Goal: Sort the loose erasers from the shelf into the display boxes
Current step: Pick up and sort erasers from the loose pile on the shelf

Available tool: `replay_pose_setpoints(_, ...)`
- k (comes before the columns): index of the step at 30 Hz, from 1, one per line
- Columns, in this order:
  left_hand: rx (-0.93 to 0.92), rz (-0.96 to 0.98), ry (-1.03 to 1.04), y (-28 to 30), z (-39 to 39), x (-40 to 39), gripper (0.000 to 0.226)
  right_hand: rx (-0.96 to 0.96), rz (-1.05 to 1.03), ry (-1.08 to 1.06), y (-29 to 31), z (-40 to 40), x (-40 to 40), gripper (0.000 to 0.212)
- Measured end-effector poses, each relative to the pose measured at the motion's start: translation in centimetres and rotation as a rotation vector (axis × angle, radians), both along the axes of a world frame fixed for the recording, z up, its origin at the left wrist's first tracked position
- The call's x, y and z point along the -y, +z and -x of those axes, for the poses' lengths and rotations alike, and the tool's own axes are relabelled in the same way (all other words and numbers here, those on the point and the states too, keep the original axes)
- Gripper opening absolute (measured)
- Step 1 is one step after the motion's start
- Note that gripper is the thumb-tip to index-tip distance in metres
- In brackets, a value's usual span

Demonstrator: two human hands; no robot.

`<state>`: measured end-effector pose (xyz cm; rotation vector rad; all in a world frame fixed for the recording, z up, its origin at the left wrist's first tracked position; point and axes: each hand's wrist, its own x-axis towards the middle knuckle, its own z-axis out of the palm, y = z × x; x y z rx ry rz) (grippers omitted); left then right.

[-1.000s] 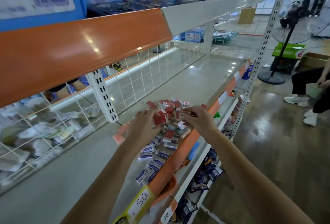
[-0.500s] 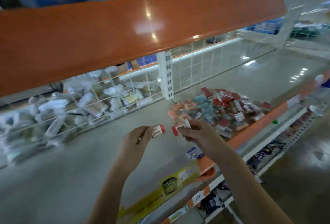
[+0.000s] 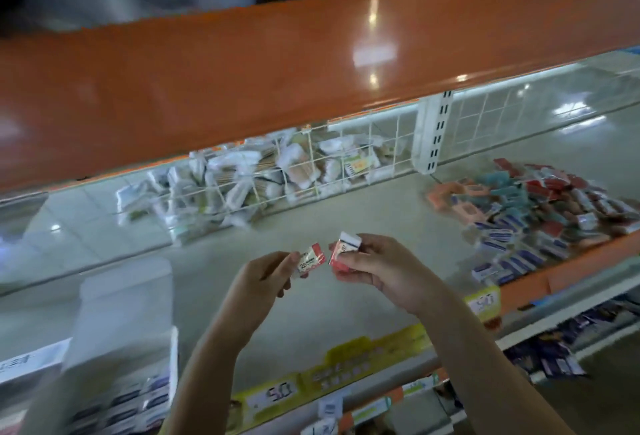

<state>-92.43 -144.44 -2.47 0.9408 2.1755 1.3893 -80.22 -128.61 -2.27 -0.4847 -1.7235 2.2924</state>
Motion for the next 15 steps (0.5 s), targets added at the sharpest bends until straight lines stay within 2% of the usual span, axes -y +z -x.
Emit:
replay_pose_setpoints(6, -0.059, 0.023, 0.012, 1.5, 3.2, 6.5, 0.023, 0.085, -0.262, 0.061, 0.8, 2.8, 5.1, 0.018)
replay_pose_setpoints(11, -0.069, 0.029, 0.047, 2.4, 5.5, 11.8, 0.031, 0.108, -0.328, 0.107, 1.4, 5.0, 9.1, 0.020)
replay_pose_setpoints(15, -0.074, 0.064, 0.053, 2.6, 7.3, 15.9, 0.025, 0.123, -0.342, 0.181, 1.8, 7.1, 12.2, 0.018)
